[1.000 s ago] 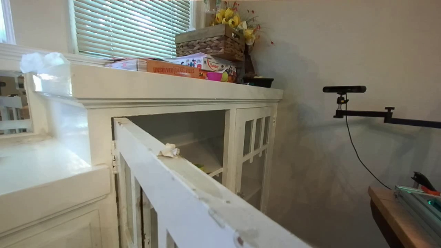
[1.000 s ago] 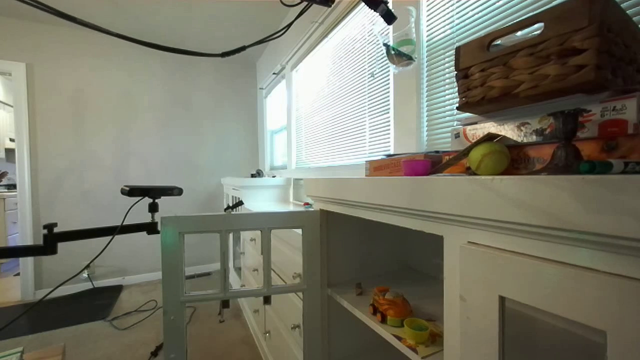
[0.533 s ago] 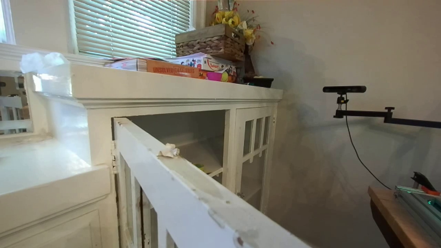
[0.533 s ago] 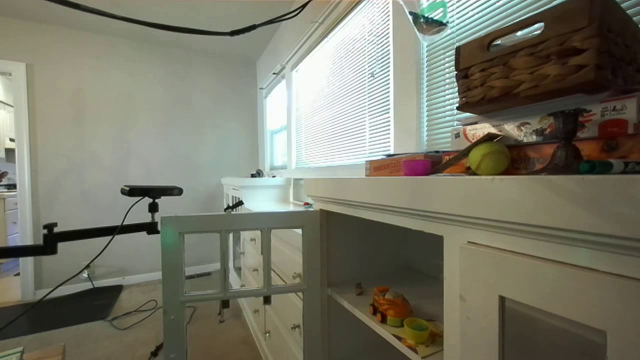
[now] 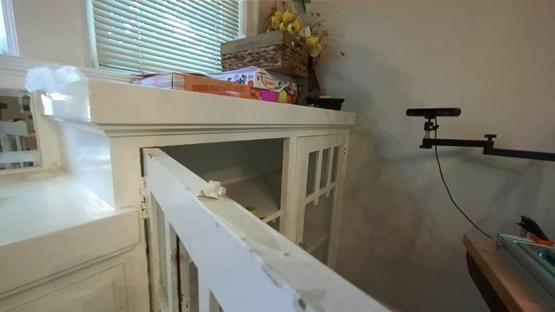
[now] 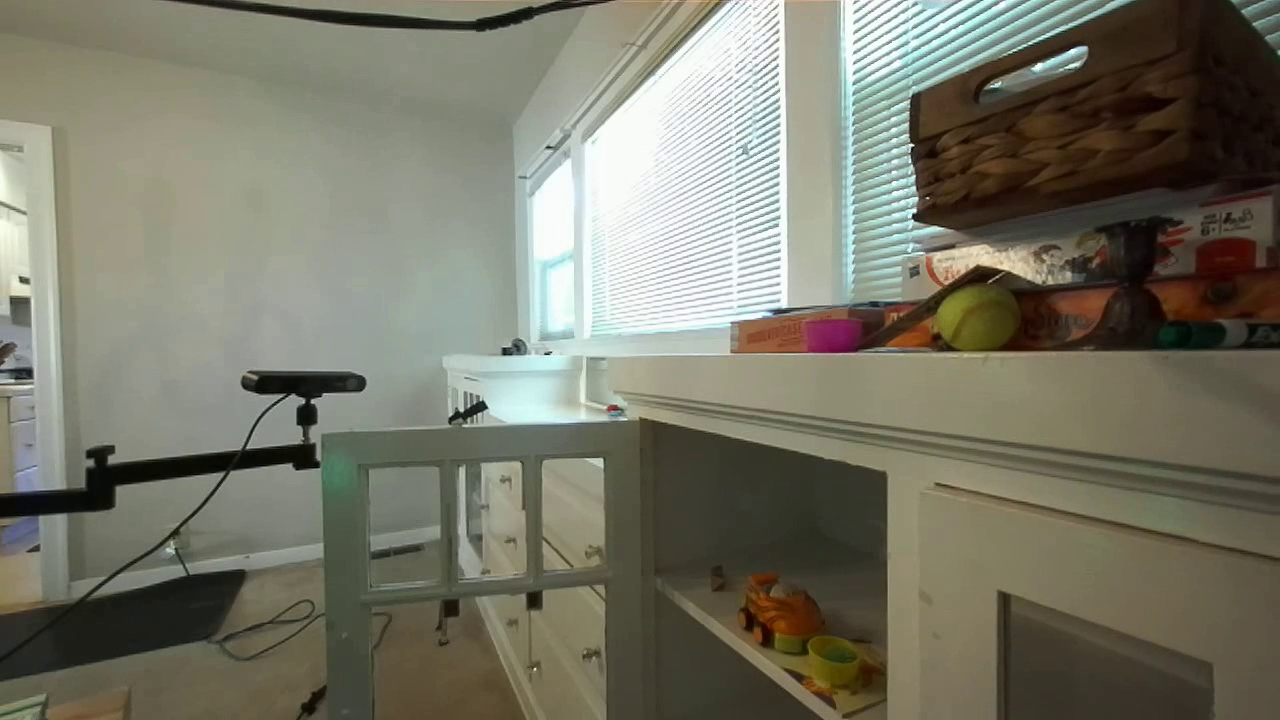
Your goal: Pour the contents in the clear cup into the basket.
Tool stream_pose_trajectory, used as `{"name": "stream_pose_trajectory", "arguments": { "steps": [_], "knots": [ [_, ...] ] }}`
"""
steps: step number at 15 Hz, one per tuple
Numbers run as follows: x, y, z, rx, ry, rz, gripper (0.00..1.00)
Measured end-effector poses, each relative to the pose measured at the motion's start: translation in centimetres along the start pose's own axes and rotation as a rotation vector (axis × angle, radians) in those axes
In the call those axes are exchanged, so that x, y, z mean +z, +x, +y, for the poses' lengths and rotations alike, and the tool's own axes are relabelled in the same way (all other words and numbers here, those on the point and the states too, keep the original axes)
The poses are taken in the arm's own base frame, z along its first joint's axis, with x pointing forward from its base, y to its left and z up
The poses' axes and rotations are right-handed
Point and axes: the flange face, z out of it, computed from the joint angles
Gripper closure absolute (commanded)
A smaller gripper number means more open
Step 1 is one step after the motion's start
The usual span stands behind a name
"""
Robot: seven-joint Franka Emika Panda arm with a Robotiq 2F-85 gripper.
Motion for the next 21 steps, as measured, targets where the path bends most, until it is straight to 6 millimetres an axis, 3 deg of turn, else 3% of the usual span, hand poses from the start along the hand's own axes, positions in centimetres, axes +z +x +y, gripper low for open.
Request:
{"name": "stream_pose_trajectory", "arguments": {
  "steps": [7, 8, 11, 21],
  "knots": [
    [3.3, 3.4, 0.5, 0.127, -0.034, 0.055, 0.98],
    [3.9, 3.6, 0.7, 0.135, -0.038, 0.06, 0.94],
    [4.7, 3.6, 0.9, 0.138, -0.049, 0.065, 0.94],
    [5.0, 3.2, 0.8, 0.13, -0.051, 0.064, 0.98]
  ]
}}
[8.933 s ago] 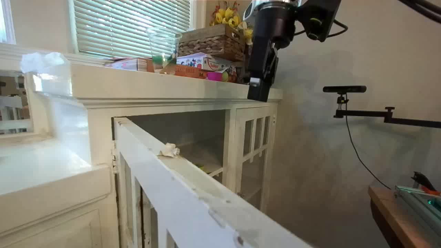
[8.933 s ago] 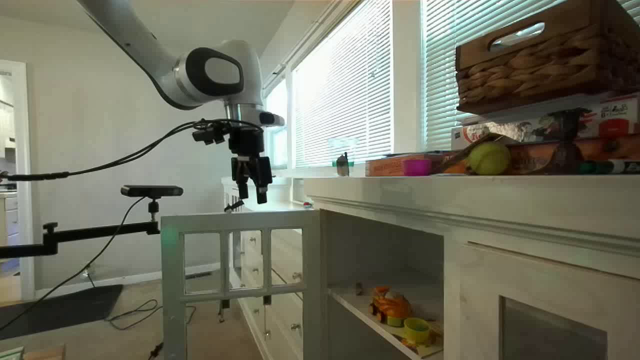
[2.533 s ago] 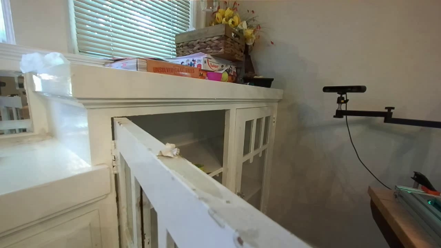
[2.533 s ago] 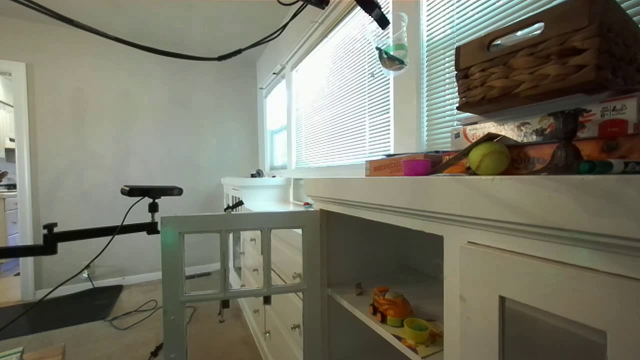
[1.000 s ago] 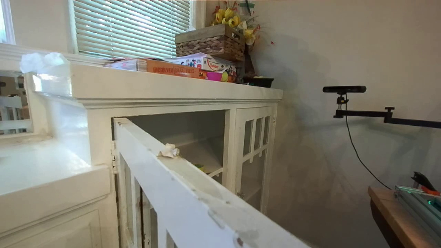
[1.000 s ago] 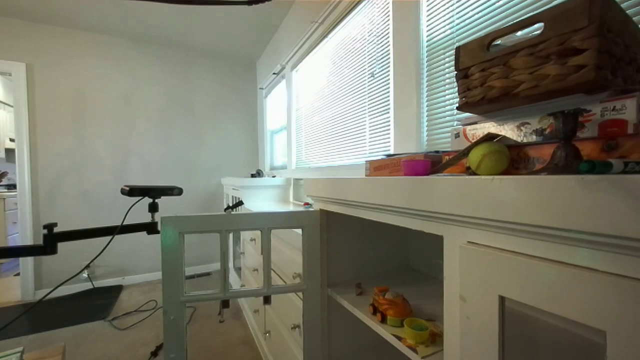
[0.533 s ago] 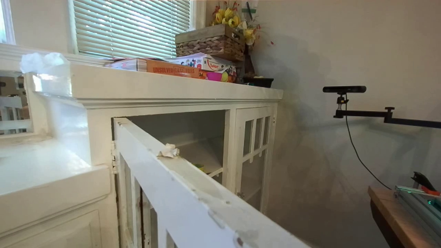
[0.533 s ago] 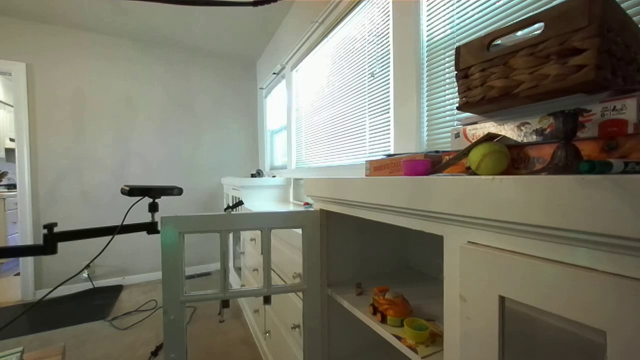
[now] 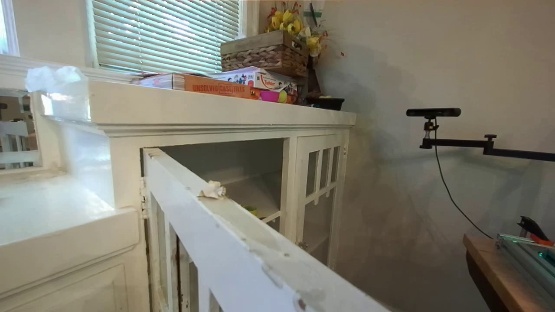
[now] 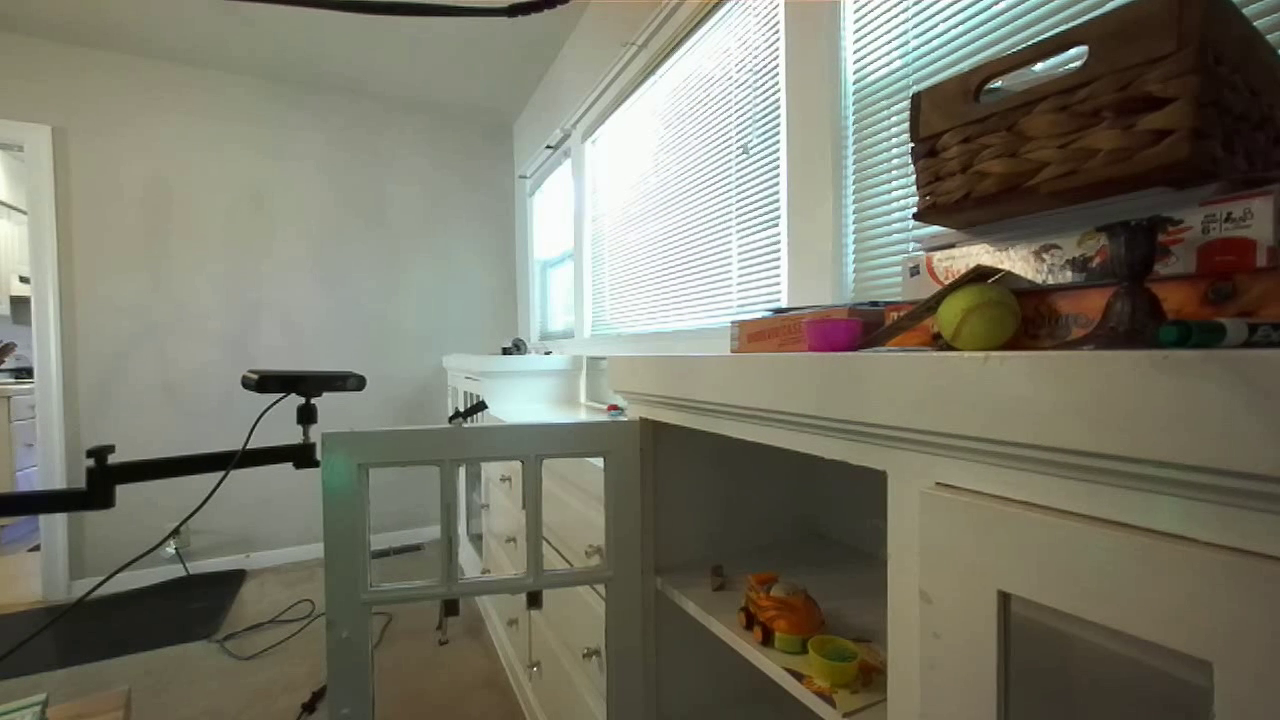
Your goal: Pour the contents in the clear cup into the basket.
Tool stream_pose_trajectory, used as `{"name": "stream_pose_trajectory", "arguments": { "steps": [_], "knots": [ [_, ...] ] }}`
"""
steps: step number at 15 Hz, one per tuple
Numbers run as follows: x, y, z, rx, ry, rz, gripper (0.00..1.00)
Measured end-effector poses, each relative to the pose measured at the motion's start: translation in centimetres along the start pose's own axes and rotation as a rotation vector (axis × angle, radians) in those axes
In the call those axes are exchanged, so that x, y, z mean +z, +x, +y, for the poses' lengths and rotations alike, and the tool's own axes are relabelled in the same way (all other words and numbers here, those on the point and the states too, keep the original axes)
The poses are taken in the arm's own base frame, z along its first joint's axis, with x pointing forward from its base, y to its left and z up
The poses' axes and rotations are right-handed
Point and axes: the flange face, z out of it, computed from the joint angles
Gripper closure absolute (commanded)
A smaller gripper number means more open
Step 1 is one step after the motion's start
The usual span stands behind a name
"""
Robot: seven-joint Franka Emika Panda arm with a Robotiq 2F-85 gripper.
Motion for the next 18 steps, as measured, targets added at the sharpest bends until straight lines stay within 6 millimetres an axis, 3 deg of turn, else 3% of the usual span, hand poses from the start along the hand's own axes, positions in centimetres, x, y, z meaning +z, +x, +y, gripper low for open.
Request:
{"name": "stream_pose_trajectory", "arguments": {
  "steps": [6, 13, 18],
  "knots": [
    [1.2, -1.1, -1.2, -0.008, -0.043, 0.037, 0.98],
    [1.2, 0.3, -3.4, 0.044, -0.081, 0.162, 0.98],
    [3.2, -1.1, -4.6, 0.034, -0.049, 0.286, 0.98]
  ]
}}
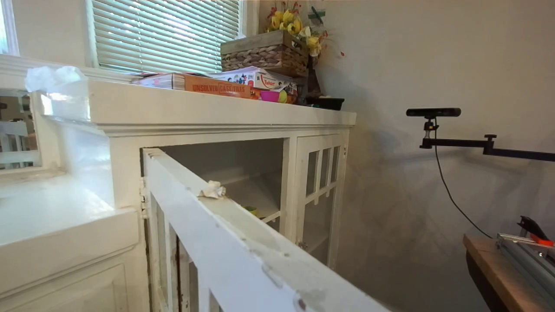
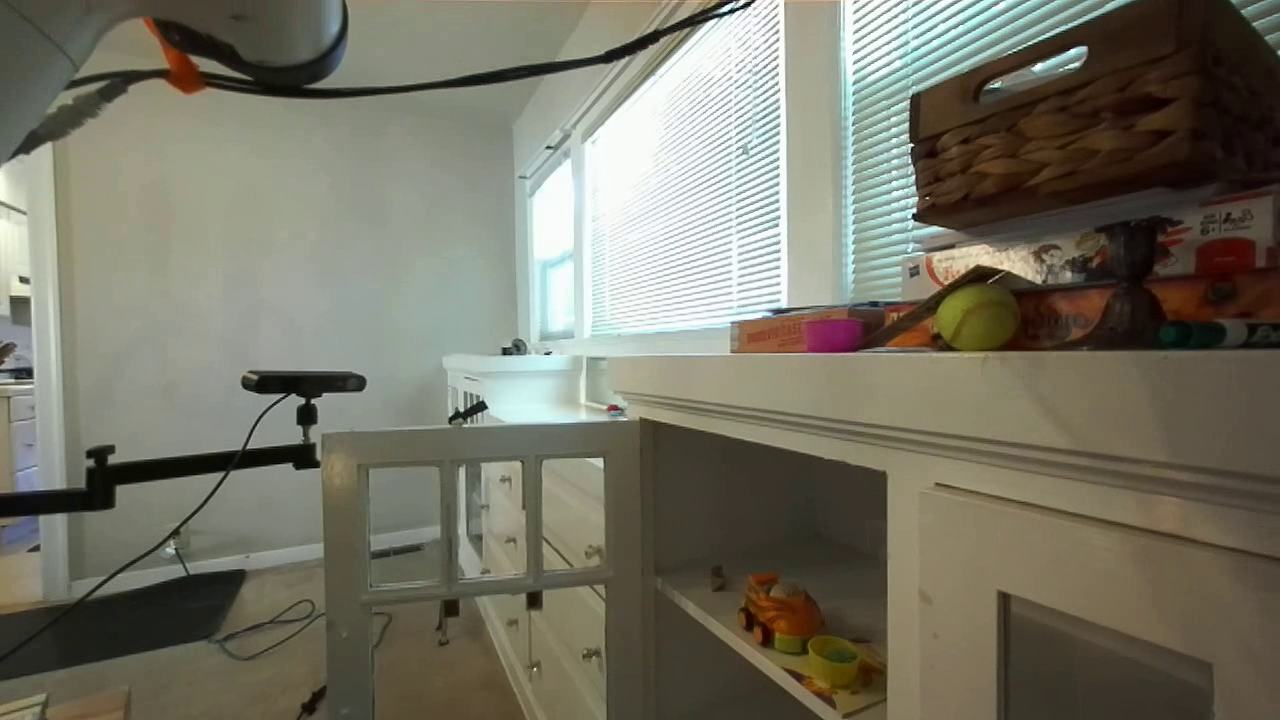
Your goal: Pour the contents in the clear cup into the basket.
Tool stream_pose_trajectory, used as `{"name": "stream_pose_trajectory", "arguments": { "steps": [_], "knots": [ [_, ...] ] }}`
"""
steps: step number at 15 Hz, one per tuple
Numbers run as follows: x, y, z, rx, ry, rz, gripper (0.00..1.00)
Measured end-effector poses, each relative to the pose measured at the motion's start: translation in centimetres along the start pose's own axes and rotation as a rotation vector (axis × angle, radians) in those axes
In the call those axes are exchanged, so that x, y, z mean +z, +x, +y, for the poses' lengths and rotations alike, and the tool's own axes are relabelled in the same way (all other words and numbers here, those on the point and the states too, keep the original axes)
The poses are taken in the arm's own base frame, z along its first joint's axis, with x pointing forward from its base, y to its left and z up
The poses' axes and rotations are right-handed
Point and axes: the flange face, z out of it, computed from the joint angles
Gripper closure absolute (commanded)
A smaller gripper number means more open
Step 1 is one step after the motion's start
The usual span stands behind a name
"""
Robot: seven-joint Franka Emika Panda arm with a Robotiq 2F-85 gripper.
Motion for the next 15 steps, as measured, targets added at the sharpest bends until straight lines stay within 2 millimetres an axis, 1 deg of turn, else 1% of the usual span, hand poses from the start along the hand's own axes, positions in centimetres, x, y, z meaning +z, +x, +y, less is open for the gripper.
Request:
{"name": "stream_pose_trajectory", "arguments": {
  "steps": [4, 7, 10, 15],
  "knots": [
    [1.4, -1.6, -0.5, -0.015, 0.024, 0.114, 0.98],
    [1.9, -2.6, -0.8, -0.028, 0.04, 0.179, 0.98],
    [2.1, -3.6, -1.0, -0.064, 0.067, 0.238, 0.98],
    [2.0, -5.7, -1.5, -0.21, 0.123, 0.301, 0.98]
  ]
}}
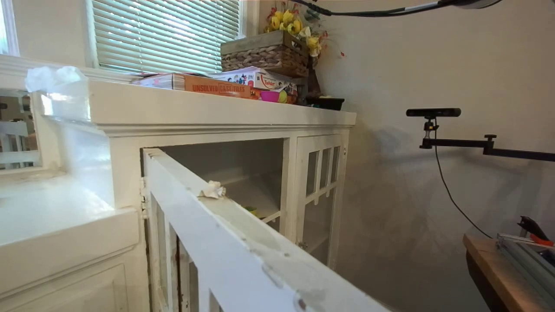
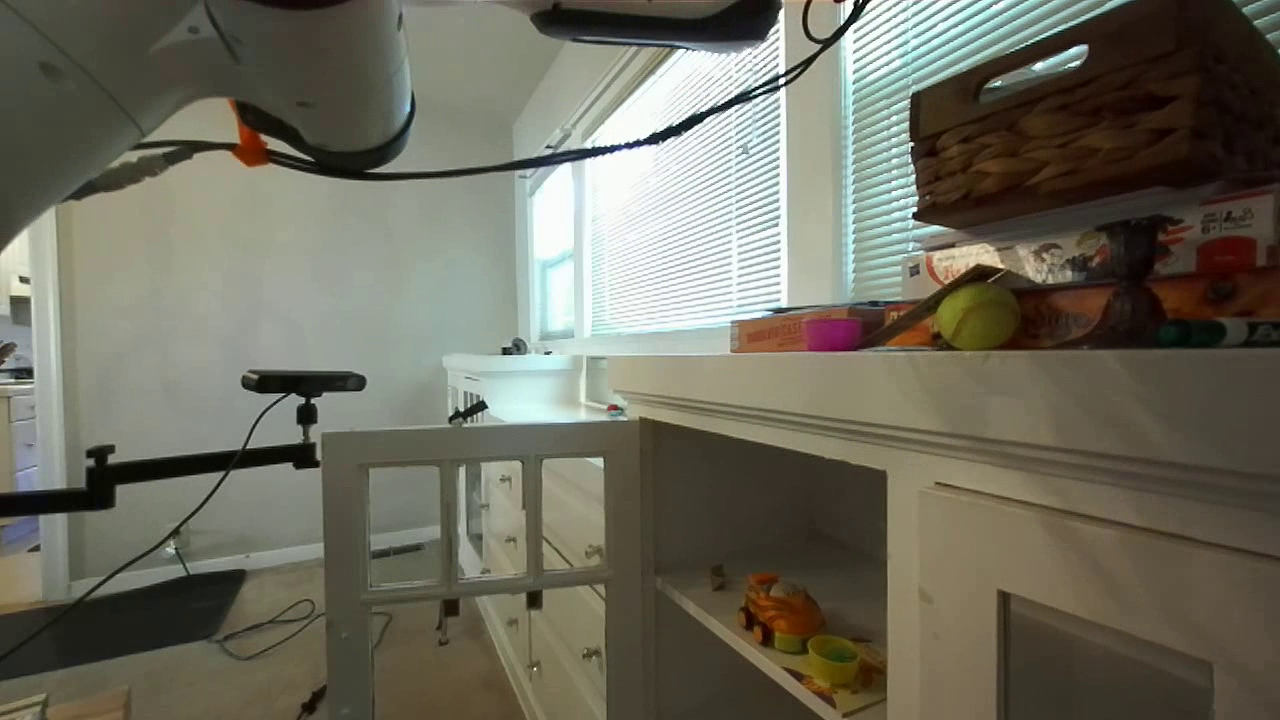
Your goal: Pour the contents in the clear cup into the basket.
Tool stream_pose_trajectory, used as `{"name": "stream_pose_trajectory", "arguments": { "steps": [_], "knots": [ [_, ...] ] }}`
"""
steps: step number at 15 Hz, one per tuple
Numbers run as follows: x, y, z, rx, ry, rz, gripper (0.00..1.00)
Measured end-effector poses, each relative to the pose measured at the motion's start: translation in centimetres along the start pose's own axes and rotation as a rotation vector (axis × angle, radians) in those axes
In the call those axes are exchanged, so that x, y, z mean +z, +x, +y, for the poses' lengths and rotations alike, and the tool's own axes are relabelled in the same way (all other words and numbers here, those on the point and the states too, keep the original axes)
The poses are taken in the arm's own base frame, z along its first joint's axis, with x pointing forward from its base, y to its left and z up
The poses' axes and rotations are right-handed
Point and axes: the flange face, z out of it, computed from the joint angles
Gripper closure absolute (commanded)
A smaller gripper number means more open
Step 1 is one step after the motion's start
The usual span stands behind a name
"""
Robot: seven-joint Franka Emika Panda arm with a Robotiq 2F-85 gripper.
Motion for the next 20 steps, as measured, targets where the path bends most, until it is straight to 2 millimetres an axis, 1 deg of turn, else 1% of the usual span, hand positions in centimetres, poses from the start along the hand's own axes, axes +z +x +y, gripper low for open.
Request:
{"name": "stream_pose_trajectory", "arguments": {
  "steps": [4, 9, 13, 20],
  "knots": [
    [-0.3, -0.8, -0.7, -0.108, 0.059, 0.043, 0.98],
    [-0.8, -0.7, -1.4, -0.229, 0.111, 0.138, 0.98],
    [-0.9, -0.7, -1.7, -0.311, 0.132, 0.207, 0.98],
    [-0.7, -2.5, -2.2, -0.409, 0.16, 0.313, 0.98]
  ]
}}
